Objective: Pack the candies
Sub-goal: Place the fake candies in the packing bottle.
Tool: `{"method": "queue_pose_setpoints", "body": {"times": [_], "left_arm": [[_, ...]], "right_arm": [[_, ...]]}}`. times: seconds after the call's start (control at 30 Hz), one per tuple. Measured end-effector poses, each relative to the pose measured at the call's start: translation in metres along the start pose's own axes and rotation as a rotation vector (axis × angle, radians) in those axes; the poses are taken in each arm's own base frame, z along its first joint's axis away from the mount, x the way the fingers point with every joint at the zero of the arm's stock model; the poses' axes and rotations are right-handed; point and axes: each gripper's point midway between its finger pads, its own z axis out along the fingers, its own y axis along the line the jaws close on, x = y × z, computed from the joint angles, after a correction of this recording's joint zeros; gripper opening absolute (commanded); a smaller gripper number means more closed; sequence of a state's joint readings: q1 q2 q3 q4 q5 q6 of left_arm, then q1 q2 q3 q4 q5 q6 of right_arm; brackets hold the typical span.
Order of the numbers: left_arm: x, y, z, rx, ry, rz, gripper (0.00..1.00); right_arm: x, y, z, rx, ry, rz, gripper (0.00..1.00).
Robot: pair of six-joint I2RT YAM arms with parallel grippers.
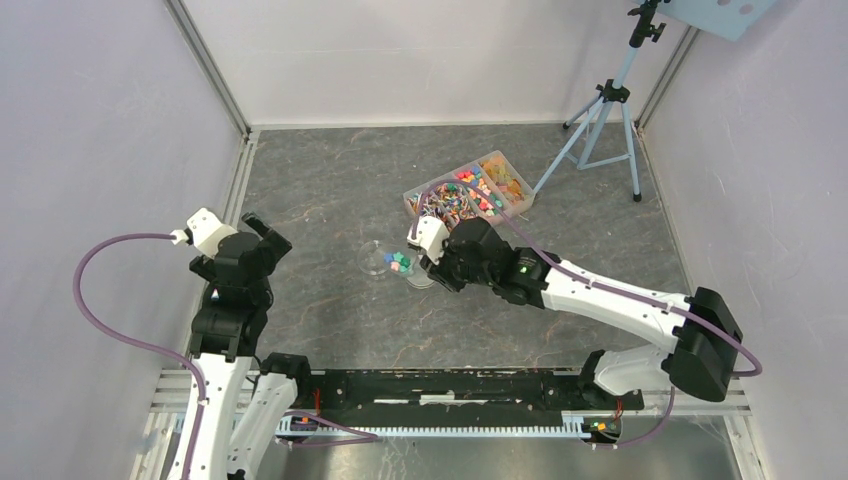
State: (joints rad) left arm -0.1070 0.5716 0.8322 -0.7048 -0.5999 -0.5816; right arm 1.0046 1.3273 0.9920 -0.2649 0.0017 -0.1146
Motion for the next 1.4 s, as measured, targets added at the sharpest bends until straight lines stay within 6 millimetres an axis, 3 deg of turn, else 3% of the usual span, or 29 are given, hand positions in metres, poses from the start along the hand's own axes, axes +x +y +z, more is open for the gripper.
{"method": "queue_pose_setpoints", "body": {"times": [0.33, 0.97, 1.4], "left_arm": [[0.005, -0.004, 0.000, 0.024, 0.019, 0.003, 1.00], [0.007, -0.008, -0.001, 0.050, 0.030, 0.004, 1.00], [0.007, -0.007, -0.003, 0.053, 0.025, 0.000, 1.00]], "right_arm": [[0.004, 0.004, 0.009, -0.011, 0.087, 0.003, 0.00], [-0.017, -0.002, 0.018, 0.016, 0.178, 0.010, 0.00], [-0.010, -0.004, 0.021, 0.033, 0.255, -0.001, 0.00]]}}
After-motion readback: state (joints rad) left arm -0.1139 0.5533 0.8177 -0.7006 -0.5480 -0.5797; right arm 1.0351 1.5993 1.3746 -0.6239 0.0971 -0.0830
